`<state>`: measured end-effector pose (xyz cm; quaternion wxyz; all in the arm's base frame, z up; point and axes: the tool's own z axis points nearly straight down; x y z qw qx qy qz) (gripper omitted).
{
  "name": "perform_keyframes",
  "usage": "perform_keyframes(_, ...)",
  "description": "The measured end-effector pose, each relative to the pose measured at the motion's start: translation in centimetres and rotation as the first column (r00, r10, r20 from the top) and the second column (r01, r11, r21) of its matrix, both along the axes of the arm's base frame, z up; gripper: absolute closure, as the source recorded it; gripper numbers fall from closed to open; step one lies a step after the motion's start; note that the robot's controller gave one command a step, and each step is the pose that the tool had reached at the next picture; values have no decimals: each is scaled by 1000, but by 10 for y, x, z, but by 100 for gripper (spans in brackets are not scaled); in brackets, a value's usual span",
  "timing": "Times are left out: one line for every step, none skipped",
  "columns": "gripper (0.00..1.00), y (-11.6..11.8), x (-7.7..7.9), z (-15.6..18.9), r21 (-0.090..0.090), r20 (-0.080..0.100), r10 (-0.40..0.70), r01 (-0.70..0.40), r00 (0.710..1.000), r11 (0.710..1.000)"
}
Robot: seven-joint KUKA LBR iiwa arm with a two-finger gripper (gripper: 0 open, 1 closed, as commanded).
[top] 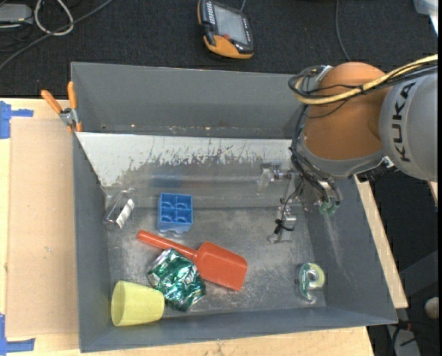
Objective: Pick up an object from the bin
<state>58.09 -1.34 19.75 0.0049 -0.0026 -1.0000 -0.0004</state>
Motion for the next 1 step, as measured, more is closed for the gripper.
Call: perform_keyframes(0,0,2,4,0,8,0,0,1000,1000)
